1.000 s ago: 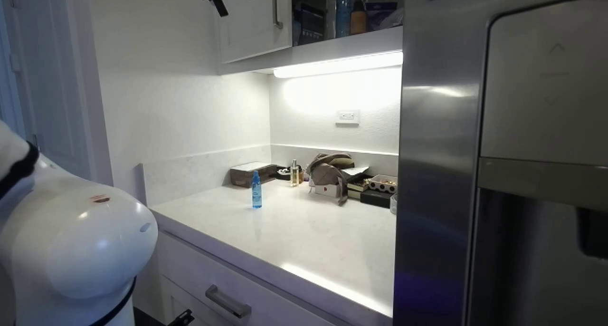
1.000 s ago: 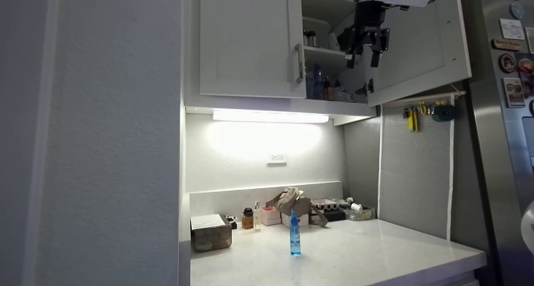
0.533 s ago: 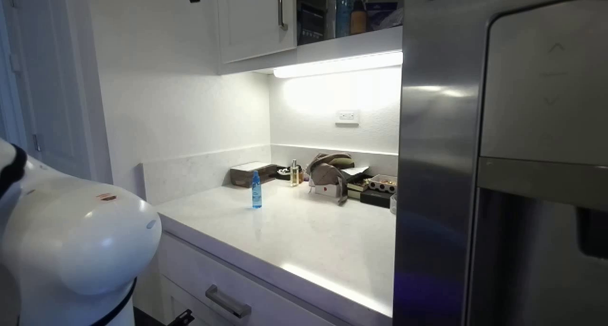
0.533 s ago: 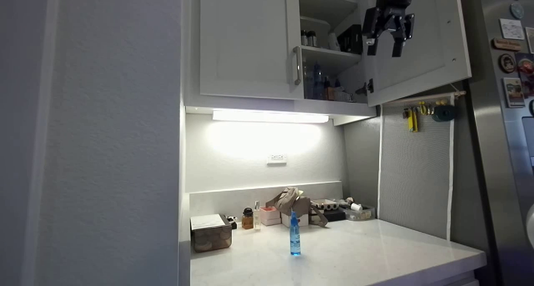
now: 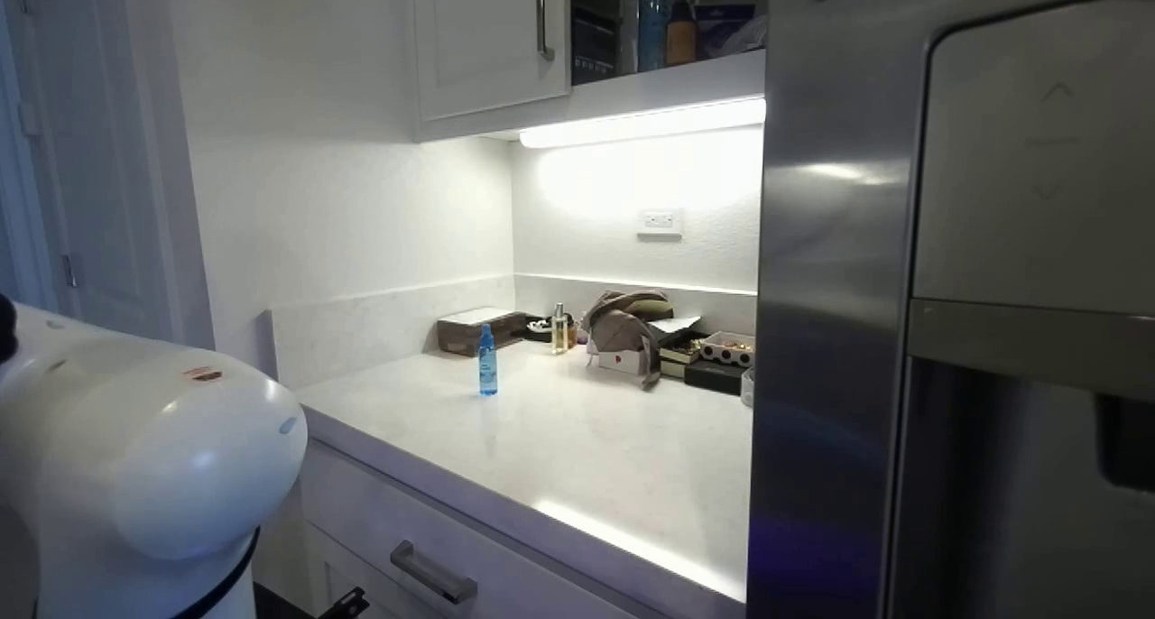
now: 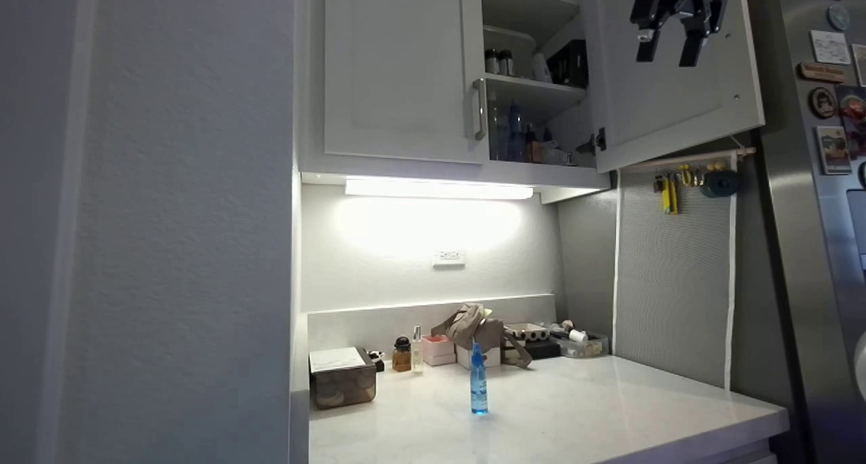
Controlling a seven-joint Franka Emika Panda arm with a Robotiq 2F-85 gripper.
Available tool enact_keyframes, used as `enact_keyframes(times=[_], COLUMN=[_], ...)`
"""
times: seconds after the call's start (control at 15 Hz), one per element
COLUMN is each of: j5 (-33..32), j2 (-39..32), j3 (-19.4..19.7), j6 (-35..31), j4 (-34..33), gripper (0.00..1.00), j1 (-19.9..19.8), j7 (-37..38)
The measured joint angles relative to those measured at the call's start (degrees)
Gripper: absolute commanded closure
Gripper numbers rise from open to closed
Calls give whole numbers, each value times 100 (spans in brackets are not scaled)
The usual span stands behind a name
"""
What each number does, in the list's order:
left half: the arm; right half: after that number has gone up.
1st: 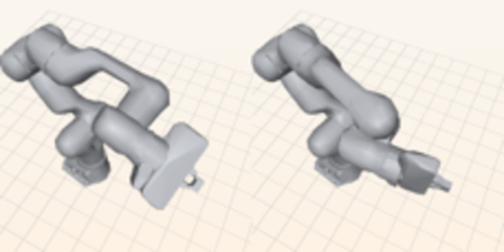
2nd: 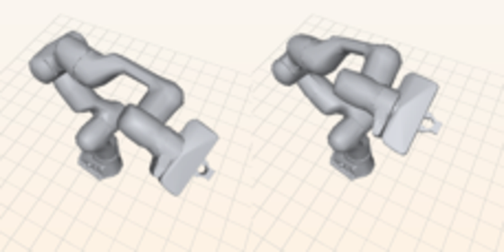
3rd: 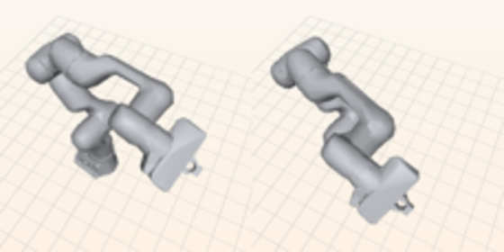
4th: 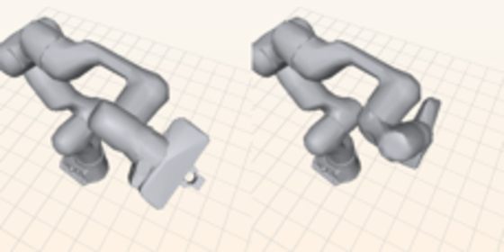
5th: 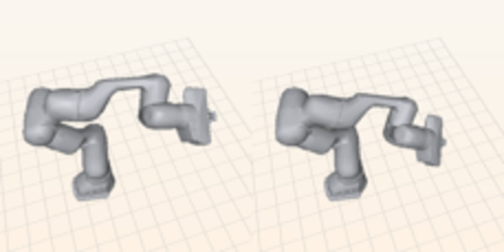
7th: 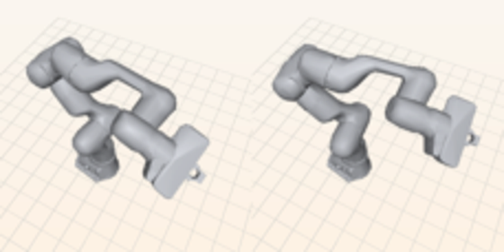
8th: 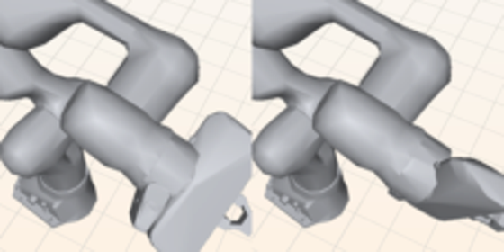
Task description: Close the left and right cabinet doors respectively
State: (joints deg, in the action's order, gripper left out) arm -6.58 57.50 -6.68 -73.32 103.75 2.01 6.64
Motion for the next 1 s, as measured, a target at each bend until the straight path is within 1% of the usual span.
enact_keyframes(times=[0.2, 0.4, 0.73, 1.0], j5=[59, 61, 13, -13], j2=[362, 723, 1137, 1260], j3=[-10, 74, 388, 707], j6=[18, 61, 58, 23], j4=[180, 261, 262, 228], gripper=[0, 0, 0, 0], j1=[-4, -13, -182, -385], j7=[62, 62, 66, 66])
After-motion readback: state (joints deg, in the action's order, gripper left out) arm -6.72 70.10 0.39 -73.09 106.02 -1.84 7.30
